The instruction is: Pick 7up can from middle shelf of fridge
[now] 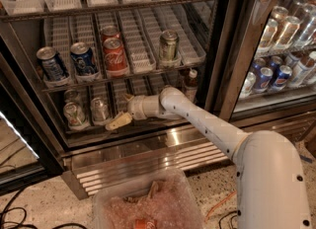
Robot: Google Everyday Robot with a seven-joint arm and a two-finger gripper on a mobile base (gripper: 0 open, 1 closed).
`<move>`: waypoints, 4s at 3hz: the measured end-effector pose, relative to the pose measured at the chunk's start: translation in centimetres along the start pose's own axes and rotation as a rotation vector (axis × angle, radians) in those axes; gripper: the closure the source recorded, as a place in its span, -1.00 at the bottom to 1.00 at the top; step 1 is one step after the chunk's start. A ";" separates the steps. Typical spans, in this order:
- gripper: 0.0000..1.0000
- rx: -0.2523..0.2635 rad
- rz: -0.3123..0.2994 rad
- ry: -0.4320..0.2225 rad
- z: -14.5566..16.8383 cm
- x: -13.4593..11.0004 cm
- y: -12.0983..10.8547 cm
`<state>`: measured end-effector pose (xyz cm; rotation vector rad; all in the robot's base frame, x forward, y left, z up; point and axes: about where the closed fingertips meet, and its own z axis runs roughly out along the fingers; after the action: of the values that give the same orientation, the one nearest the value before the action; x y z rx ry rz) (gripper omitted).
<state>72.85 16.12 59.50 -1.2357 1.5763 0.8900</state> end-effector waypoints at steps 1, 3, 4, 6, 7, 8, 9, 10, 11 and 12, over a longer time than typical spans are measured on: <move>-1.00 -0.051 -0.052 -0.030 2.0 -1.1 0.9; -1.00 -0.131 -0.061 -0.069 4.5 -1.0 2.1; -1.00 -0.160 -0.049 -0.087 5.3 -0.7 2.5; -1.00 -0.188 -0.024 -0.132 5.6 -0.9 2.7; -1.00 -0.199 -0.017 -0.145 5.6 -1.1 2.9; -0.62 -0.221 -0.013 -0.171 5.9 -1.5 3.5; -0.15 -0.221 -0.013 -0.171 5.6 -1.4 3.4; 0.31 -0.222 -0.013 -0.171 5.4 -1.4 3.3; 0.78 -0.226 -0.010 -0.180 5.5 -1.4 3.6; 1.00 -0.243 -0.045 -0.208 5.4 -2.6 4.6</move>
Offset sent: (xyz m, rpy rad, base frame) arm -0.0090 0.0525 -0.0030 0.0367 -0.0637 0.1567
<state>69.75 22.98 60.23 -1.2943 1.2992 1.1674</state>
